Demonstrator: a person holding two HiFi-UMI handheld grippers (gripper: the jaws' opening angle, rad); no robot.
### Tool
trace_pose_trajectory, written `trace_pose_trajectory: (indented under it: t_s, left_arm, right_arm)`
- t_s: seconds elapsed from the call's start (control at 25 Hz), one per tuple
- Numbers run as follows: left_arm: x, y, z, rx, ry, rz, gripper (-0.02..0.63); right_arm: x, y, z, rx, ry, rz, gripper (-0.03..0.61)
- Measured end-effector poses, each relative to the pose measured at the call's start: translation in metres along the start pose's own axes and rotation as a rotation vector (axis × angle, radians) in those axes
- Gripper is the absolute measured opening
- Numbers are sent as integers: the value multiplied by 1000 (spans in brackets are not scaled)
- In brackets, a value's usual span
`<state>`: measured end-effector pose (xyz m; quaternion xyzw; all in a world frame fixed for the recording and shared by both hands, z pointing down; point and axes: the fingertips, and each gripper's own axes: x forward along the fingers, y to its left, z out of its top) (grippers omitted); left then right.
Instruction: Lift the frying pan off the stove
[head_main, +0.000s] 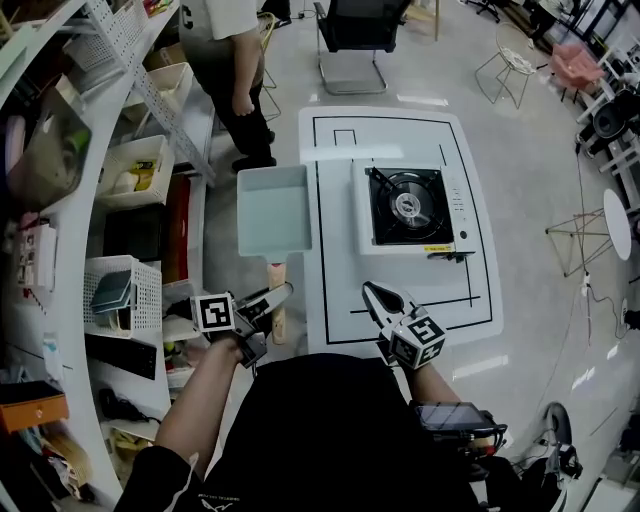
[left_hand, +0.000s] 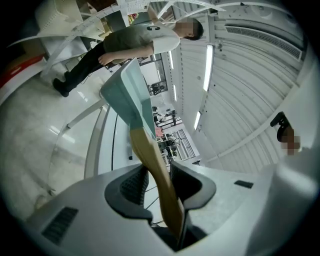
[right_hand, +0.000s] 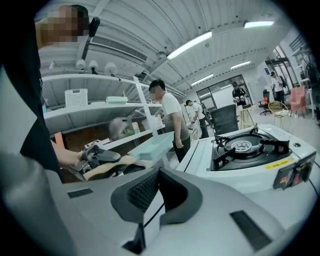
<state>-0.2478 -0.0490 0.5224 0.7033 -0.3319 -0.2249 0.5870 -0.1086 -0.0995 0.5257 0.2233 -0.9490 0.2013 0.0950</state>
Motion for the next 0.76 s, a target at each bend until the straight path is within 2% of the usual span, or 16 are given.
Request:
trace_pose_trajectory:
  t_s: [0.76]
  left_arm:
    - [-11, 3, -22, -17, -22, 15, 140]
  right_arm:
    - [-14, 12, 1, -16, 16, -2, 25]
